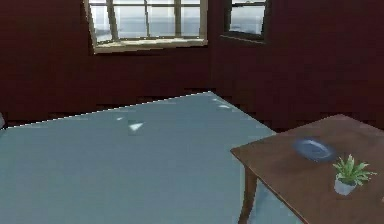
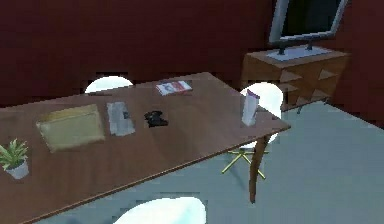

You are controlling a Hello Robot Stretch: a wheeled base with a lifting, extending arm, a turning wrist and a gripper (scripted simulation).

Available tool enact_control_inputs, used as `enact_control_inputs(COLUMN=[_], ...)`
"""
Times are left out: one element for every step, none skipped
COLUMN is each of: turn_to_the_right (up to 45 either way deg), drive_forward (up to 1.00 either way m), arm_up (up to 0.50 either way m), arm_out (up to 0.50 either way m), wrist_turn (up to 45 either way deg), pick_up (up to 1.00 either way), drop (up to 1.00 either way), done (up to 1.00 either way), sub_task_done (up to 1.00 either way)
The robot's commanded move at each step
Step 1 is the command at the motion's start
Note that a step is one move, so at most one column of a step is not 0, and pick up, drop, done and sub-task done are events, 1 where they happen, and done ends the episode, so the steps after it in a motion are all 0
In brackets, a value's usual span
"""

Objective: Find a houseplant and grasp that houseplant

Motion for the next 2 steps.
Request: enact_control_inputs(turn_to_the_right=[0.0, 0.0], drive_forward=[0.65, 0.00], arm_up=[0.00, 0.50], arm_out=[0.00, 0.00], wrist_turn=[0.0, 0.0], pick_up=[0.00, 0.00], drop=[0.00, 0.00], done=[0.00, 0.00], sub_task_done=[0.00, 0.00])
